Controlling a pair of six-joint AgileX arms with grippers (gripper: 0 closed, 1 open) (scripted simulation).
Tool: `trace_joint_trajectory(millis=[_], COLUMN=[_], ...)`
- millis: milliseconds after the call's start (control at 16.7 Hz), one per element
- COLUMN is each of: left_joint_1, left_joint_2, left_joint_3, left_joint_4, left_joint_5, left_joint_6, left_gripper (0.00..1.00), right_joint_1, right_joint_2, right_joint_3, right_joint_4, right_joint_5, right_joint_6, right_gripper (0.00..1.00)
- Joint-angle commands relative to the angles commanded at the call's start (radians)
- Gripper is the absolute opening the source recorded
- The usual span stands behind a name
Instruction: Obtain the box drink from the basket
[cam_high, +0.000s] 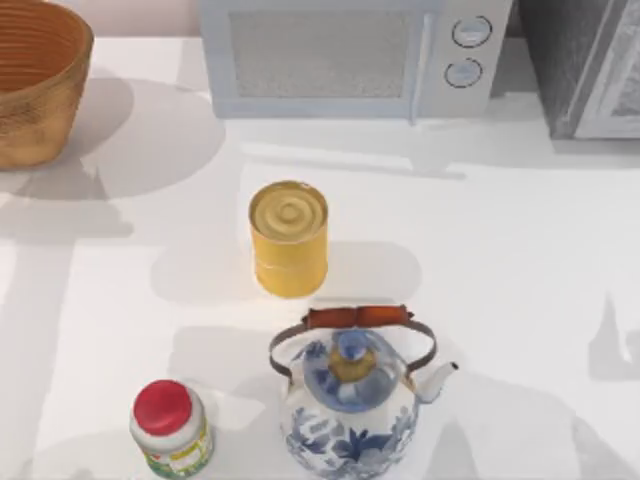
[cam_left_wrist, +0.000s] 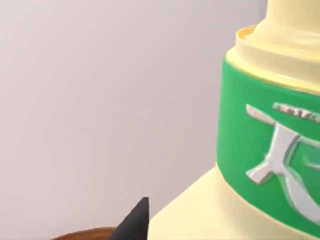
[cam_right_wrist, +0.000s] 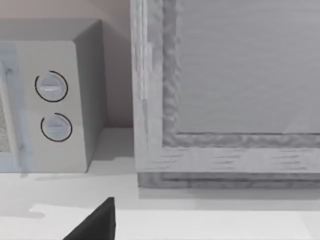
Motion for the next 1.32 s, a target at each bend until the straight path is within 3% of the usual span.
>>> trace_joint_trajectory(millis=[300,600,1080,1320], left_joint_1=[-0.057,-0.095,-0.102,-0.147], left_joint_2=[-0.508,-0.771,-0.784,-0.662], left_joint_3=[-0.364,-0.602,-0.632,-0.615], left_joint_4=[-0.134,-0.225,-0.228,-0.128], left_joint_5=[-0.061,-0.102,-0.120,-0.256], left_joint_6=[-0.005,-0.011,-0.010,-0.009], left_gripper=[0.00,0.00,0.00,0.00], right_joint_1=[0.000,0.000,0.000,0.000], right_joint_2=[0.000,0.000,0.000,0.000], right_joint_3=[0.000,0.000,0.000,0.000], right_joint_4=[0.000,0.000,0.000,0.000], right_joint_5=[0.000,0.000,0.000,0.000], right_joint_6=[0.000,0.000,0.000,0.000], right_gripper=[1.00,1.00,1.00,1.00])
